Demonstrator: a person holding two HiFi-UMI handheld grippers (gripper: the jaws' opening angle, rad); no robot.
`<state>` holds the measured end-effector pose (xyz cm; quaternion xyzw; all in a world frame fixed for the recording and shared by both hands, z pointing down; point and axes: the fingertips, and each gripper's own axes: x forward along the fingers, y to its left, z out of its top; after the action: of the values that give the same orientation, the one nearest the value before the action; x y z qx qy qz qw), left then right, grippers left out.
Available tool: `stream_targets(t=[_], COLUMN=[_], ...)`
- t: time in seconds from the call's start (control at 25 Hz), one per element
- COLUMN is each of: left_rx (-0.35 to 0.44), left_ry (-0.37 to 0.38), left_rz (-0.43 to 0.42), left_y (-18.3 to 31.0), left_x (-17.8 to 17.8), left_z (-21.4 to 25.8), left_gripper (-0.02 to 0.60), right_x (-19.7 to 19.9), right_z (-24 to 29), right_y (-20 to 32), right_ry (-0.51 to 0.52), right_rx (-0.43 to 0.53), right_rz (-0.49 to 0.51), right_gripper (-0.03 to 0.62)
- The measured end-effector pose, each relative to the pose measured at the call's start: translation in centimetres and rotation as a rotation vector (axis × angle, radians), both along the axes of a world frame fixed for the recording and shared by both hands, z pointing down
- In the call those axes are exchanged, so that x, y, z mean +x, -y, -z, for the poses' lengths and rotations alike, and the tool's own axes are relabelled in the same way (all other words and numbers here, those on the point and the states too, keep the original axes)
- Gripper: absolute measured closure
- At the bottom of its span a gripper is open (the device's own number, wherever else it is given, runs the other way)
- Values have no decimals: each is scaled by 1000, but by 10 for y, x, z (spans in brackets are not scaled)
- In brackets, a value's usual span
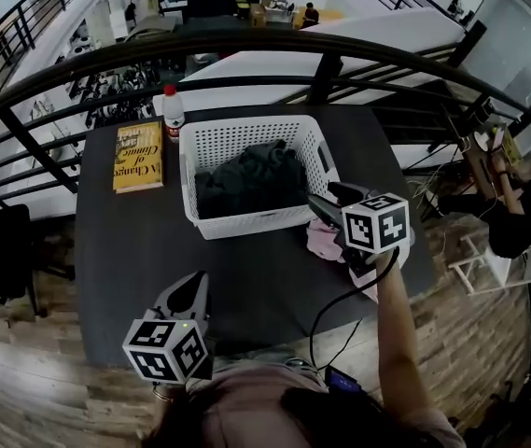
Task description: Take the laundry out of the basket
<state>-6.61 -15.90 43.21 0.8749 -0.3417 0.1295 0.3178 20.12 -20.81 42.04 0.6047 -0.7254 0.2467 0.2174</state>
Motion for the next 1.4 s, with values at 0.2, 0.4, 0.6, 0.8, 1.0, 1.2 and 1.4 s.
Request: stream_targets(t=[0.2, 0.4, 0.6, 0.8, 1.0, 1.2, 1.4], left_rx=[7, 12, 14, 15, 2, -6, -8], left_ry=[-25, -37, -42, -42, -17, 10, 20], left_rz=[47, 86, 126, 161, 182, 193, 181], left_y=[4, 3, 4, 3, -2, -7, -9], left_x=[-12, -17, -21, -22, -20, -16, -13], left_z=[2, 6, 7, 9, 4, -2, -6], left_gripper=[584, 584, 584, 584, 584, 584, 584], right_x=[-25, -48, -71, -80, -82, -81, -82], right_z=[1, 5, 4, 3, 2, 8, 26], right_y=[7, 5, -2, -14, -26, -41, -44], right_ry=[39, 65, 84, 89, 149, 166, 292], right_rx=[26, 52, 85, 116, 162, 237, 344], right_rz=[41, 86, 118, 101, 71, 66, 57], right_gripper=[358, 374, 455, 544, 567, 579, 579])
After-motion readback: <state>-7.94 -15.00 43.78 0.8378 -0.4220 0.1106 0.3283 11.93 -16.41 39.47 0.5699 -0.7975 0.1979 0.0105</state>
